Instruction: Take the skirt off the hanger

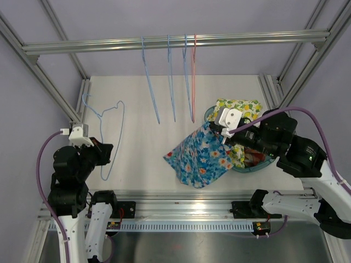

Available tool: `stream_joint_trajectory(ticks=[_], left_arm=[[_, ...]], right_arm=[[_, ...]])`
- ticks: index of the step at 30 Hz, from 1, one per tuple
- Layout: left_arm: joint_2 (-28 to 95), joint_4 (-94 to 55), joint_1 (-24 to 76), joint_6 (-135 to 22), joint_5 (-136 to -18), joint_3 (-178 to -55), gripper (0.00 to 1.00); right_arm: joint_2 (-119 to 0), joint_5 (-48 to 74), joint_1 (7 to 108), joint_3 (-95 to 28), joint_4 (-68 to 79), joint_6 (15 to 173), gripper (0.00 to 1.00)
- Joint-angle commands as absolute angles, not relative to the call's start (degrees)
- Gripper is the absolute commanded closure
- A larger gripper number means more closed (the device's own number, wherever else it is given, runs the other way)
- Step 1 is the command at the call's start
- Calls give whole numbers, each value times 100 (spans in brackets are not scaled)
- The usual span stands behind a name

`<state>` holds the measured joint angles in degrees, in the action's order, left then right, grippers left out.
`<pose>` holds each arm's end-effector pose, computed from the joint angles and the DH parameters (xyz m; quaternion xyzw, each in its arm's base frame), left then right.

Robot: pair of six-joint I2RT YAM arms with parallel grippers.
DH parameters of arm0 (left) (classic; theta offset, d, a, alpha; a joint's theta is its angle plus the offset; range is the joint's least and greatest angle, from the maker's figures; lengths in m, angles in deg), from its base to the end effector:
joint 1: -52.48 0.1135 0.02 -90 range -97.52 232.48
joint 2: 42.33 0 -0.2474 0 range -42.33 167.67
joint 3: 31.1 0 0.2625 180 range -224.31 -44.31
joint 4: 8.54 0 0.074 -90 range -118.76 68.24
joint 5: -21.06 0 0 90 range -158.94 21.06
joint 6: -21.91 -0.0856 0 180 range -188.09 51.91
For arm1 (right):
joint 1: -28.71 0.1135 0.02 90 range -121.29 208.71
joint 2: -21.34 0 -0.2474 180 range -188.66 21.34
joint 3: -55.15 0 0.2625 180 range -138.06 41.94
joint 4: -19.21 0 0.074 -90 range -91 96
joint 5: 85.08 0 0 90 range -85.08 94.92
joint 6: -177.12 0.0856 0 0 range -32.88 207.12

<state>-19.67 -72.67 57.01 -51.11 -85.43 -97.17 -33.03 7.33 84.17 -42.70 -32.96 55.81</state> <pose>0.1299 -0.0141 0.3340 -0.0719 0.8151 -0.1783 0.5464 0.1241 0.1866 0.4711 -0.5310 0.5418 0.1519 0.6336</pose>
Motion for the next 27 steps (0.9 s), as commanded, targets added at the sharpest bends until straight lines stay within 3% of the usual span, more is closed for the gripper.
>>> stream_joint_trajectory(ticks=[1, 14, 27], left_arm=[[-1886, -6764, 5687, -4998, -8862, -9968, 100], [-2114, -6737, 5696, -5305, -9346, -10223, 100], [-1587, -5754, 5696, -5394, -9680, -10391, 100]], right_arm=[[-3324, 702, 8382, -3859, -3092, 5496, 100], [-4167, 1098, 8382, -2917, -2099, 5487, 100], [-4352, 1713, 8268, -1888, -2616, 4845, 97]])
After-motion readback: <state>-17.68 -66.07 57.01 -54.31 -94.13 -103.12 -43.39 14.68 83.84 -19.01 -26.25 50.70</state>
